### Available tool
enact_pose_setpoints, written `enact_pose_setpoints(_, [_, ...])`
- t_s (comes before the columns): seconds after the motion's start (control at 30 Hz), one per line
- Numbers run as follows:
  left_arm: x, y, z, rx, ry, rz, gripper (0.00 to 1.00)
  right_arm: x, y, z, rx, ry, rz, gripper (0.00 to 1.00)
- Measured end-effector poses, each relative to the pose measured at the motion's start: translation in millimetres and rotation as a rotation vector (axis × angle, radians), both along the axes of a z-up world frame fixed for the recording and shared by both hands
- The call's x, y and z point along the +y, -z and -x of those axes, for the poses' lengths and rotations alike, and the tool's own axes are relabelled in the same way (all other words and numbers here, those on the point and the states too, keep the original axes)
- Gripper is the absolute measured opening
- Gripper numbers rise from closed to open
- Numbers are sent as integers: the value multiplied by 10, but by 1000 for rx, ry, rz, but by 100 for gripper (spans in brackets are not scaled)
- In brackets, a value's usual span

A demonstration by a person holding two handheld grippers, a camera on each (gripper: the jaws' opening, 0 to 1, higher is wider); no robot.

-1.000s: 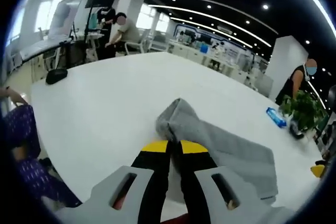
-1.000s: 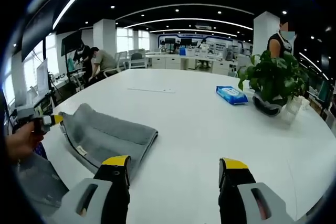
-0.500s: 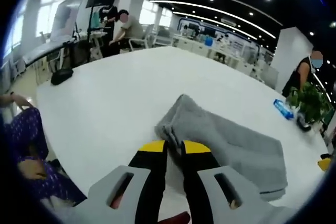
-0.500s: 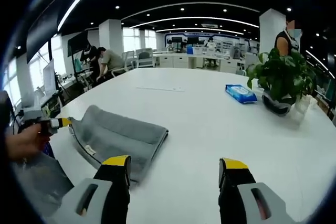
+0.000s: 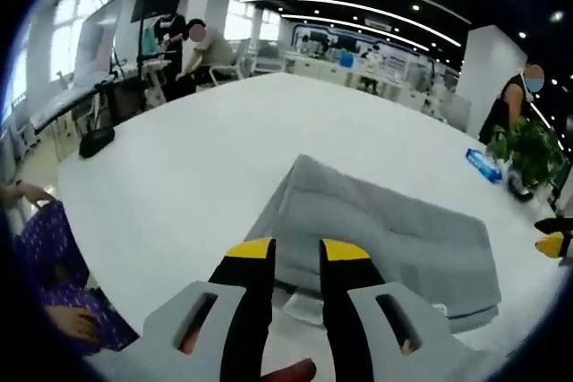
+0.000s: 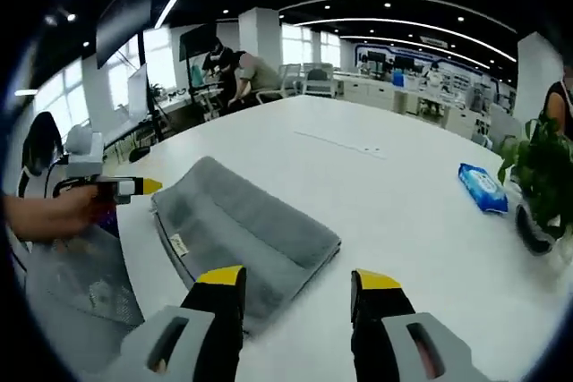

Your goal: Open the folded towel by lifting each exposed corner and separating the folded layers until the towel lies flat within the target outline without major curled edges

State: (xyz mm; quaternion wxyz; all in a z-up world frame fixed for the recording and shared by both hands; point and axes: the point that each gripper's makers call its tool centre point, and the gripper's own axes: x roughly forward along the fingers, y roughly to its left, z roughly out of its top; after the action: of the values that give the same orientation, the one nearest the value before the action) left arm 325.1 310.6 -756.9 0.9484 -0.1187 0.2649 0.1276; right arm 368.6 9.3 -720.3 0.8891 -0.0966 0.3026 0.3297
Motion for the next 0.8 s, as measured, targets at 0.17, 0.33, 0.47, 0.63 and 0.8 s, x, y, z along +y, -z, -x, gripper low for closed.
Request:
enact_pose_setpoints(0.17, [-9, 126, 12, 50, 22, 3, 21, 271, 159, -190, 35, -49, -31, 27])
enact_pose_setpoints(0.33, [-23, 223, -11, 82, 35, -2, 21, 405, 334, -346, 43, -84, 18, 34])
enact_pose_setpoints(0.47, [-52, 264, -54, 97, 56, -16, 21, 436, 449, -497, 49, -83, 31, 36])
enact_pose_setpoints(0.63, [-55, 337, -43, 117, 79, -46, 21, 341, 731, -576, 146, -37, 69, 36])
enact_pose_setpoints(0.8, [-57, 352, -62, 131, 121, -85, 21, 366, 828, -567, 143, -32, 90, 35])
